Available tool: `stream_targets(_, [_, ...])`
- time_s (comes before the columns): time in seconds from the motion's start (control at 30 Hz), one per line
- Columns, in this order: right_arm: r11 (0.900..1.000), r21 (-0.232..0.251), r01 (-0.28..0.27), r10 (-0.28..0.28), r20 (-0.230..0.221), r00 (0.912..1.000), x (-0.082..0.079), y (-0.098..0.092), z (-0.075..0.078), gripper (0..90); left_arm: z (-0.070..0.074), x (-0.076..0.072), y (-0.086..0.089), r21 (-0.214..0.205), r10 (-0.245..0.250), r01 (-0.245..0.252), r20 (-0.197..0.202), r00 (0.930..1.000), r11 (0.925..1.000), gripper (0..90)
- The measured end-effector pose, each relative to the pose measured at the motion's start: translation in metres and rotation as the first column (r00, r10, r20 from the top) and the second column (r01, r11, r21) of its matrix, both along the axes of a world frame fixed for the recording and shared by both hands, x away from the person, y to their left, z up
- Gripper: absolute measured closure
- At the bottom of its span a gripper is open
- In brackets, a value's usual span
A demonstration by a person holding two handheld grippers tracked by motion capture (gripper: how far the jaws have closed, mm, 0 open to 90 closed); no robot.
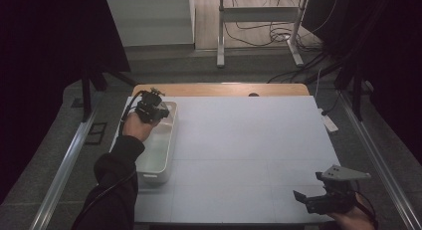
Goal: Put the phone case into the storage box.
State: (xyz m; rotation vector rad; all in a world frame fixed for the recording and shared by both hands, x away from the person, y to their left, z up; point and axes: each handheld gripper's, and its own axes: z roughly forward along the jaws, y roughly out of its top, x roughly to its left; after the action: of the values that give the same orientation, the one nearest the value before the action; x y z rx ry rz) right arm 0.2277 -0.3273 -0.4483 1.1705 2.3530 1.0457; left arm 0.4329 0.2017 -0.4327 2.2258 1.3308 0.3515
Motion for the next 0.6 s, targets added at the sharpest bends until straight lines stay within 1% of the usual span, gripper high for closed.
stream_targets(0.1, [1.0000, 0.000, -0.002, 0.002, 0.001, 1.0000, -0.0001, 0.0003, -0.0002, 0.0, -0.0050, 0.0034, -0.0026, 0.014, 0.002, -0.002, -0.010, 0.9999, 0.9999, 88.5])
stream_targets(0.17, [1.0000, -0.001, -0.004, 0.004, 0.000, 1.0000, -0.0001, 0.0004, -0.0002, 0.0, -0.0062, 0.0042, -0.0031, 0.015, -0.002, 0.002, -0.013, 0.9999, 0.9999, 88.5])
stream_targets(0.4, [1.0000, -0.007, -0.006, 0.006, -0.002, 1.0000, 0.0001, 0.0013, -0.0005, 0.0, -0.0101, 0.0083, -0.0070, -0.002, -0.004, 0.004, -0.010, 0.9999, 1.0000, 88.3])
stream_targets(0.6, [0.9999, -0.009, -0.007, 0.007, -0.002, 1.0000, 0.0001, 0.0013, -0.0006, 0.0, -0.0115, 0.0110, -0.0067, -0.021, 0.009, -0.009, -0.001, 1.0000, 0.9997, 87.6])
